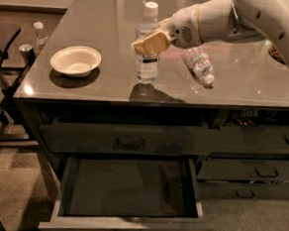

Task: Place blue plastic bottle into middle drawer

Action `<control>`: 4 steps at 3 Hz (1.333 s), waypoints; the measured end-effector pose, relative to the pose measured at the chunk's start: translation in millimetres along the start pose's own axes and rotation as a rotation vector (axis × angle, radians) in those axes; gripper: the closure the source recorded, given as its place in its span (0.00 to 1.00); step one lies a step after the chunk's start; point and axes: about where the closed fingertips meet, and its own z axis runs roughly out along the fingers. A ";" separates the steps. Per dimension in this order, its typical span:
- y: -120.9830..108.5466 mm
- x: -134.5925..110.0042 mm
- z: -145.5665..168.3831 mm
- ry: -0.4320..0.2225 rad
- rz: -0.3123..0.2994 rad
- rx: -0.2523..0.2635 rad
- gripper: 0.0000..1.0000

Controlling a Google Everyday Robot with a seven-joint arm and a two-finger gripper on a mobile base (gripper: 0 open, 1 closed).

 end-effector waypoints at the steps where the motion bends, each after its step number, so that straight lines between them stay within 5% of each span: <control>1: 11.2 3.4 -11.5 0.010 0.008 0.012 1.00; 3: 82.1 27.0 -78.2 0.061 0.081 0.126 1.00; 4: 82.1 27.0 -78.2 0.062 0.081 0.126 1.00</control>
Offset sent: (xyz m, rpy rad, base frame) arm -0.1192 -0.0649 0.0146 -0.0488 0.0382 -0.1947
